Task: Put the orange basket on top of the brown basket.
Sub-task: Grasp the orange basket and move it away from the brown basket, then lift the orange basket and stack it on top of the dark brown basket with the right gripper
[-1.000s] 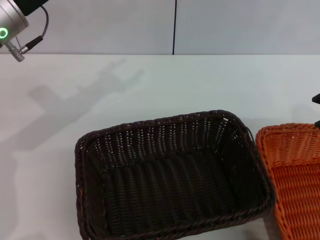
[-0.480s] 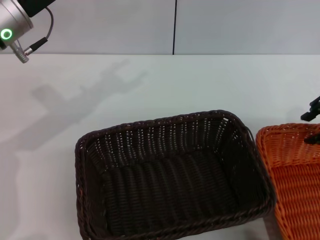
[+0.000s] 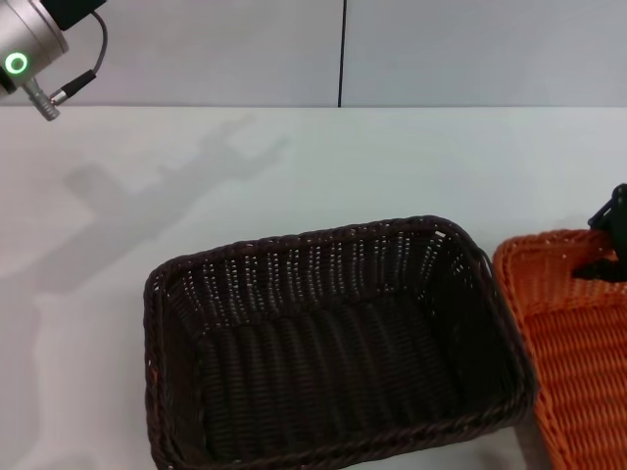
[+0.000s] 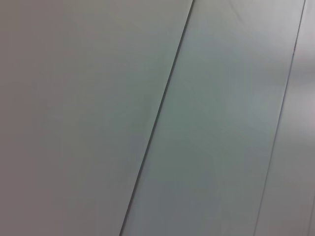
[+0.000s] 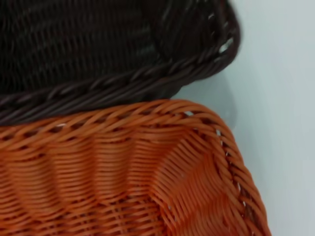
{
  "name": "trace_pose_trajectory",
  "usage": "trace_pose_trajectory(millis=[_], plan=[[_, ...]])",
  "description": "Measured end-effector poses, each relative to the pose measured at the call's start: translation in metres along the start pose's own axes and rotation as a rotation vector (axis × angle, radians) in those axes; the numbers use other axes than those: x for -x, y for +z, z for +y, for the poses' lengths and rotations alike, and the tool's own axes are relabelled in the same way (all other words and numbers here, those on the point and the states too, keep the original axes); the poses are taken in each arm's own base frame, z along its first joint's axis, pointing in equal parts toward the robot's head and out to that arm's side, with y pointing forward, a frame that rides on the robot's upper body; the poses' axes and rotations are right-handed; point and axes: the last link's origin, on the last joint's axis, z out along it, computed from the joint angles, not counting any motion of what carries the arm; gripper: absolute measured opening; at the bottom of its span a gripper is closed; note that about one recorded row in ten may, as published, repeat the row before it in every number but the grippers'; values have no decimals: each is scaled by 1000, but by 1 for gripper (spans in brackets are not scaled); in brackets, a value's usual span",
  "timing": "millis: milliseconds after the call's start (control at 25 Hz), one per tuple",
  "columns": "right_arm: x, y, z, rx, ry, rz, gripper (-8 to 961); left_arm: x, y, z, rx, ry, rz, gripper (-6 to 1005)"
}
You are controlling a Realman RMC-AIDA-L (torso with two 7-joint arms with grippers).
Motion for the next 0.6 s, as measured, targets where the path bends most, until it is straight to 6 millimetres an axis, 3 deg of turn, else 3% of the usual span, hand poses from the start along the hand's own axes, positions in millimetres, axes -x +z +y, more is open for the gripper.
trace_pose_trajectory(millis=[280, 600], plan=[[-12, -20, 4, 29, 57, -41, 251, 1, -2, -4, -16, -9, 3, 859], [-57, -61, 16, 27, 262, -11, 193, 3, -8, -10, -46, -20, 8, 859]])
